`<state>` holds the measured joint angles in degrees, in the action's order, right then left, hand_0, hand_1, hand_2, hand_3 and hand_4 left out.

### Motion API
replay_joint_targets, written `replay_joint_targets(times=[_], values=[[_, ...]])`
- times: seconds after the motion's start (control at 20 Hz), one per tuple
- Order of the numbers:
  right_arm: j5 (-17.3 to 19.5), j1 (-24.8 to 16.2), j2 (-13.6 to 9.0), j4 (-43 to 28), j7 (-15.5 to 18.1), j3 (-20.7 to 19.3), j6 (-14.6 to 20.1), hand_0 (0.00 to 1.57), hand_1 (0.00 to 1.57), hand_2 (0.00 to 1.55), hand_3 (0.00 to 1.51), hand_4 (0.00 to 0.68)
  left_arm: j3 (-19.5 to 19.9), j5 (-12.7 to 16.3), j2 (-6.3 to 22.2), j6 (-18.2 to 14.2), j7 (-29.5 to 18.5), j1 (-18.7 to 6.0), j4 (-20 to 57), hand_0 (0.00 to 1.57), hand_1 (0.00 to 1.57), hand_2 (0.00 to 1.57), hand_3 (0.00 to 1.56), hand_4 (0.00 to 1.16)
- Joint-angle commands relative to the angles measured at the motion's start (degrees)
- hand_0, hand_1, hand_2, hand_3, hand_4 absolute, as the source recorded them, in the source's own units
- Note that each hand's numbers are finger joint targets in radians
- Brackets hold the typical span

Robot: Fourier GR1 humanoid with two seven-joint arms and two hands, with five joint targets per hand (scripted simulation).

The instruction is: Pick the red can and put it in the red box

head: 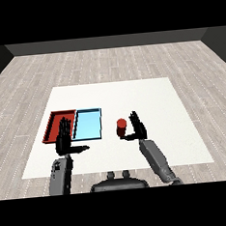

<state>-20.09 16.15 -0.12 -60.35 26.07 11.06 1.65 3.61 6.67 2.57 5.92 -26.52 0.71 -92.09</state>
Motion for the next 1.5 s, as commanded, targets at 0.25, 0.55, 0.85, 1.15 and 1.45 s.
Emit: replay_joint_targets(times=[0.25,0.55,0.85,1.15,1.45], values=[[-1.03,2.2,0.12,4.52,0.82,0.88,-0.01,0.0,0.0,0.0,0.0,0.0,0.75,0.65,-0.54,-1.38,1.32,-3.74,0.68,0.0,0.0,0.0,0.0,0.0],[-7.33,8.36,0.12,11.28,3.56,6.13,6.02,0.0,0.0,0.0,0.0,0.0,1.11,2.17,1.0,1.0,3.12,0.29,-3.62,0.0,0.0,0.0,0.0,0.0],[-4.59,8.07,0.12,11.17,0.58,0.19,2.55,0.0,0.0,0.0,0.0,0.0,1.77,2.82,1.39,2.16,1.28,-0.87,-0.79,0.0,0.0,0.0,0.0,0.0],[-7.58,13.28,0.12,14.86,1.63,5.26,5.69,0.0,0.0,0.0,0.0,0.0,0.13,0.21,-0.69,-0.28,-0.53,-0.43,0.54,0.0,0.0,0.0,0.0,0.0],[-9.35,13.51,0.12,18.53,3.76,5.22,2.83,0.0,0.0,0.0,0.0,0.0,-1.98,-2.09,-2.48,-3.9,-0.15,-3.5,1.89,0.0,0.0,0.0,0.0,0.0]])
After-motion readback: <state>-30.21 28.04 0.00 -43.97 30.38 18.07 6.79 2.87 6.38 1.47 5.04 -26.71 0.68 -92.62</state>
